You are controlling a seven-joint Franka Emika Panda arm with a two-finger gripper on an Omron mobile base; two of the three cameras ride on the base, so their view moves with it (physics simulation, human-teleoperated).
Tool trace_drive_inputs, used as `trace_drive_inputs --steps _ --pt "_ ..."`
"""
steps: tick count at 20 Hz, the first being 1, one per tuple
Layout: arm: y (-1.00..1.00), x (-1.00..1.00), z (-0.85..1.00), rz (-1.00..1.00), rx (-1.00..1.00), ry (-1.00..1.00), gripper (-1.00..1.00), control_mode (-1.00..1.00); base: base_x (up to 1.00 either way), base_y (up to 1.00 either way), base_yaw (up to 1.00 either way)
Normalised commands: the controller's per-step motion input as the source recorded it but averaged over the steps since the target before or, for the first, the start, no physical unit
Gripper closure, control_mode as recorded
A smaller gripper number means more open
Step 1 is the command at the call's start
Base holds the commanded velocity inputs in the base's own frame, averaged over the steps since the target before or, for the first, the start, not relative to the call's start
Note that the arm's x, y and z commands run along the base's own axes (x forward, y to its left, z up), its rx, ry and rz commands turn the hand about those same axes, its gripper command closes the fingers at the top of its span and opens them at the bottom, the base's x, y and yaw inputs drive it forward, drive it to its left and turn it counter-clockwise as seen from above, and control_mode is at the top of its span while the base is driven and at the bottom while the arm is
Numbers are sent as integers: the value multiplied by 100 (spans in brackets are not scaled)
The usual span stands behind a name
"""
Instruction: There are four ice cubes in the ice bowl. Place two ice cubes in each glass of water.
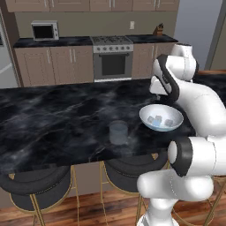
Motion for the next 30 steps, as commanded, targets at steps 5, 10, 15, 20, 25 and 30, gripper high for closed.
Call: trace_drive_inputs --steps 5,10,15,20,25,30 --pt "-53 41 -1 -4 3 13 -100 -100 0 0 0" --pt "-30 51 0 -3 3 14 -100 -100 0 0 0" --pt "-30 69 -7 -8 7 20 -100 -100 0 0 0" --pt "-3 14 -28 -4 9 14 -100 -100 0 0 0" --pt "19 -2 -80 -2 0 2 -100 -100 0 0 0" --pt "32 8 -78 0 0 0 -100 -100 0 0 0"
